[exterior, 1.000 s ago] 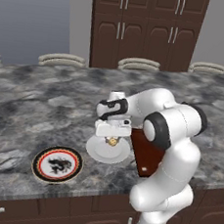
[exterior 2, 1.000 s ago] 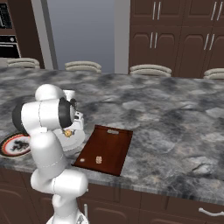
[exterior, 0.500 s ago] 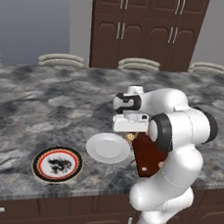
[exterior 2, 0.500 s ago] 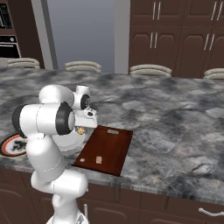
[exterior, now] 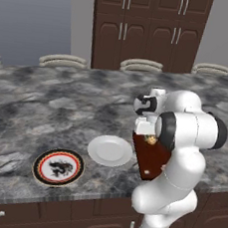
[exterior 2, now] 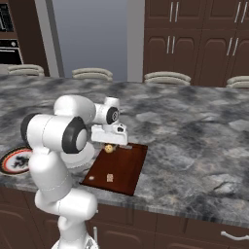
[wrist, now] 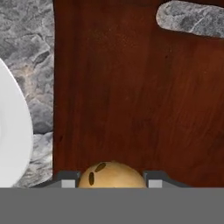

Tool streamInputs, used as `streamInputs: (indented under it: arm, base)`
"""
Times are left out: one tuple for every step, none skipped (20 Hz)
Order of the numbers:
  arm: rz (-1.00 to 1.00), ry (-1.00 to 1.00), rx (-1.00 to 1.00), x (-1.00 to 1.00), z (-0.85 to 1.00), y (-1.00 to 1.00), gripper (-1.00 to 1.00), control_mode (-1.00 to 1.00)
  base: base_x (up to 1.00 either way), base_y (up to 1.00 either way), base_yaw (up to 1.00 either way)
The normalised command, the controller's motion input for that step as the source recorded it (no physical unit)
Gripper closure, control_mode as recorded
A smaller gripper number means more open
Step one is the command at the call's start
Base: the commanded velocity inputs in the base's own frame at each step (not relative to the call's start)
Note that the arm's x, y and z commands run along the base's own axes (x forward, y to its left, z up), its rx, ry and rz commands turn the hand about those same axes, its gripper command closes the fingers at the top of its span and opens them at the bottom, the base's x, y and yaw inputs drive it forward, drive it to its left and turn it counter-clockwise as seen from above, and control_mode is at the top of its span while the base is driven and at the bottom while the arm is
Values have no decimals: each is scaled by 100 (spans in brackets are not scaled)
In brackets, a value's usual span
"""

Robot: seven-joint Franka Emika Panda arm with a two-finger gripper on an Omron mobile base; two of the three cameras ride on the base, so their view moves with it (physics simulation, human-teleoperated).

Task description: Move the dessert items from the plates to the tray.

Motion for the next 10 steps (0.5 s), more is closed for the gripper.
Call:
streamInputs:
  arm:
    - [0,0,0,0,-6,-64,100,-100]
    - [0,0,0,0,-7,-62,100,-100]
    - [0,0,0,0,-14,-51,100,-100]
    - [0,0,0,0,-29,-40,100,-100]
    - [0,0,0,0,-38,-36,100,-100]
    - [0,0,0,0,-34,-24,100,-100]
    - [0,0,0,0,-36,-17,100,-100]
    - [0,0,0,0,-38,-17,100,-100]
    - [0,0,0,0,-46,-17,100,-100]
    - [0,0,0,0,-40,-18,100,-100]
  base:
    - [0,0,0]
    - [0,0,0]
    - [0,0,0]
    - [0,0,0]
    - [0,0,0]
    - [0,0,0]
    - [0,0,0]
    - [0,0,0]
    - [0,0,0]
    - [0,0,0]
